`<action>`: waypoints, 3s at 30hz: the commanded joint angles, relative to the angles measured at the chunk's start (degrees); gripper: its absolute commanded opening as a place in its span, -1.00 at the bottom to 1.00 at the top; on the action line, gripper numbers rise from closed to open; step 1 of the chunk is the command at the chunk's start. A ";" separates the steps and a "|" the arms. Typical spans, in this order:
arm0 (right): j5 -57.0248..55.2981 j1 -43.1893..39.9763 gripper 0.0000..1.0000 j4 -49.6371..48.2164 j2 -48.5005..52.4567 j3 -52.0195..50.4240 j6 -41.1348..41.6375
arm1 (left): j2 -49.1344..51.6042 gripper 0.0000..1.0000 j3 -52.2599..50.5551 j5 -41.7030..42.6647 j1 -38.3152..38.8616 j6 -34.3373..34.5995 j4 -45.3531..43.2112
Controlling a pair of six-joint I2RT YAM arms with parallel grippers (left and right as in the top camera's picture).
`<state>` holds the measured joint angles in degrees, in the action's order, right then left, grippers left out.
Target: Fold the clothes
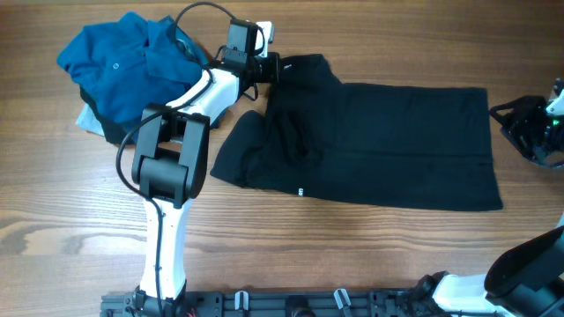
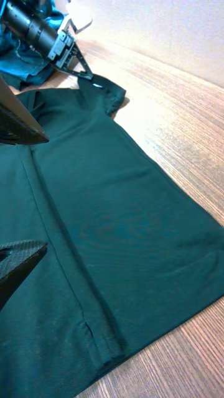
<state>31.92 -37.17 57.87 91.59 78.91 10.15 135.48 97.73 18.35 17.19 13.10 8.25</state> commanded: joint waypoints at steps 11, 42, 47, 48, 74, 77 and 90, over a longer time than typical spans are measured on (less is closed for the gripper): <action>0.55 2.05 -0.07 -11.96 0.50 0.24 0.72 | -12.59 -0.92 0.98 10.34 -1.29 0.00 13.35; -15.23 12.13 0.14 -47.95 36.74 0.26 0.26 | -21.59 -0.92 0.98 10.12 6.67 -6.86 29.35; -24.15 12.31 -0.92 -43.87 36.59 0.28 5.81 | -22.36 -0.92 0.98 10.10 6.71 -6.91 29.75; -27.08 12.07 -0.92 -42.42 36.39 0.28 8.92 | -22.43 -0.92 0.98 10.12 6.71 -6.88 29.75; -25.46 1.84 -0.91 -9.18 7.50 0.26 11.72 | -29.73 -0.92 0.94 0.61 6.78 -11.41 56.76; -29.57 1.88 -0.91 -6.67 7.50 0.26 10.34 | -29.73 -0.92 0.94 0.61 7.69 -11.41 61.48; -30.80 1.88 0.02 -2.05 7.50 0.26 7.61 | -29.73 0.07 0.85 -9.05 9.97 -11.41 70.90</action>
<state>2.72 -35.24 54.85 100.05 79.09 19.11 107.92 98.30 14.11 27.11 2.02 77.93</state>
